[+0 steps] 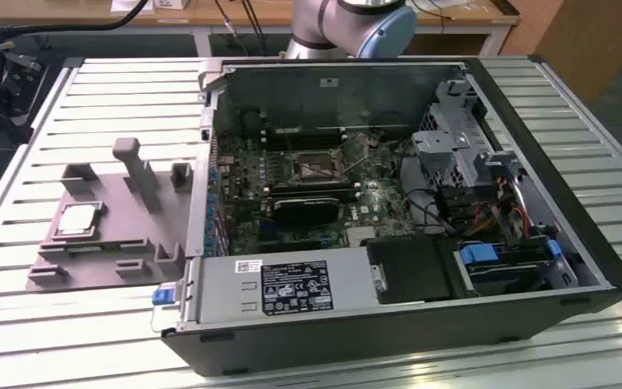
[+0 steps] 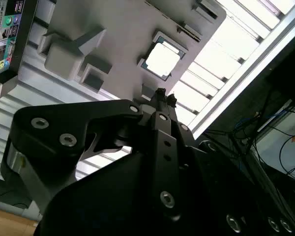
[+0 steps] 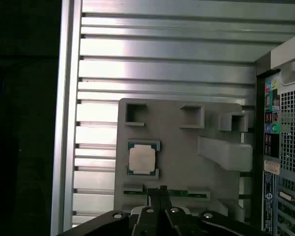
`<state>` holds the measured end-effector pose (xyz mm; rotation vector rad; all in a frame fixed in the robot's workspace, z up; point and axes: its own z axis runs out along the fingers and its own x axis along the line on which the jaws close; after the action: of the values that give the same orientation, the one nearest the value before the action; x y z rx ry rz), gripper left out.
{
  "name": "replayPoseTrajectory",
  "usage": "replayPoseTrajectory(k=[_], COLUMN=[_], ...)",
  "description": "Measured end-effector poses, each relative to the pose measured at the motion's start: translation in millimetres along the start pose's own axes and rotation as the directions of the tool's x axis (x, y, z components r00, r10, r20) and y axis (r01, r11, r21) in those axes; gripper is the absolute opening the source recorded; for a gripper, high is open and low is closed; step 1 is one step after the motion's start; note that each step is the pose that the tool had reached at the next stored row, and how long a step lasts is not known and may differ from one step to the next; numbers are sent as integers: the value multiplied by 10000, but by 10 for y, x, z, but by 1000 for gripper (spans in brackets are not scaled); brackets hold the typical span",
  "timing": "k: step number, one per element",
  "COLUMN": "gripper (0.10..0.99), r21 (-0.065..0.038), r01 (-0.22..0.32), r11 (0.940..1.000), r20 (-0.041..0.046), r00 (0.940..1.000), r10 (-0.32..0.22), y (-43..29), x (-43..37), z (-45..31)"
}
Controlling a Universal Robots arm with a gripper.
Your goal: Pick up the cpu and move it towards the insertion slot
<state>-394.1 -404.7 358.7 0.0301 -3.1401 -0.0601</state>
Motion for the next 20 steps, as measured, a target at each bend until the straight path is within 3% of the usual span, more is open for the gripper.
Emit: replayPoseTrajectory(k=[13,20], gripper=[102,102], r21=[0,0], r01=[0,0], r11=[10000,10000], r20=[0,0], r00=[10000,10000], r10=[0,0], y=[0,-4], x=[0,0], z=[3,107])
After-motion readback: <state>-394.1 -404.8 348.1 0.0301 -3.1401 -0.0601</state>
